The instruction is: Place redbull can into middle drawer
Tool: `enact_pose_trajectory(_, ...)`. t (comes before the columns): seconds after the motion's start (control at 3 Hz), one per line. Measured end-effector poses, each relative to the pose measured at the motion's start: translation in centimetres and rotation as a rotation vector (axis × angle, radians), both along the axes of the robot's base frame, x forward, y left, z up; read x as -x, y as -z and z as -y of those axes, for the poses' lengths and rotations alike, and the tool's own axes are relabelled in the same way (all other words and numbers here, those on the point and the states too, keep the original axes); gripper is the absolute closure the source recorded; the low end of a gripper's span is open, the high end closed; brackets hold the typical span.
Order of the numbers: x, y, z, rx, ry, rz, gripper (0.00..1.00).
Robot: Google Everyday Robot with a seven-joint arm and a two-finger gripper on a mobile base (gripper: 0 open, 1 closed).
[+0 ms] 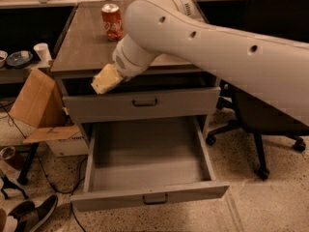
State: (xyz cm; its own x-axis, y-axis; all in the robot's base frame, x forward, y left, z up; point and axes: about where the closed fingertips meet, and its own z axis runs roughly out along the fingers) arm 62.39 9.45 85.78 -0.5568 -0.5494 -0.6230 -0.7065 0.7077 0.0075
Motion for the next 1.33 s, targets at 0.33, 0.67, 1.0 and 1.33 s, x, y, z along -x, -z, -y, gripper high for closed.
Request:
enact_pose_trajectory(0.33, 3.5, 6.4, 1.0, 0.053, -0.114, -0.13, 1.0)
enact_pose_trajectory(0.67, 6.5, 13.4, 2.3, 0.065, -0.132, -0.26, 1.0)
enact_pose_trajectory(1.0, 8.0, 21.1, 2.4, 0.059, -0.081, -0.384, 1.0)
enact_pose_trajectory(1.33, 8.0, 21.1, 2.4, 0.059, -0.081, -0.384, 1.0)
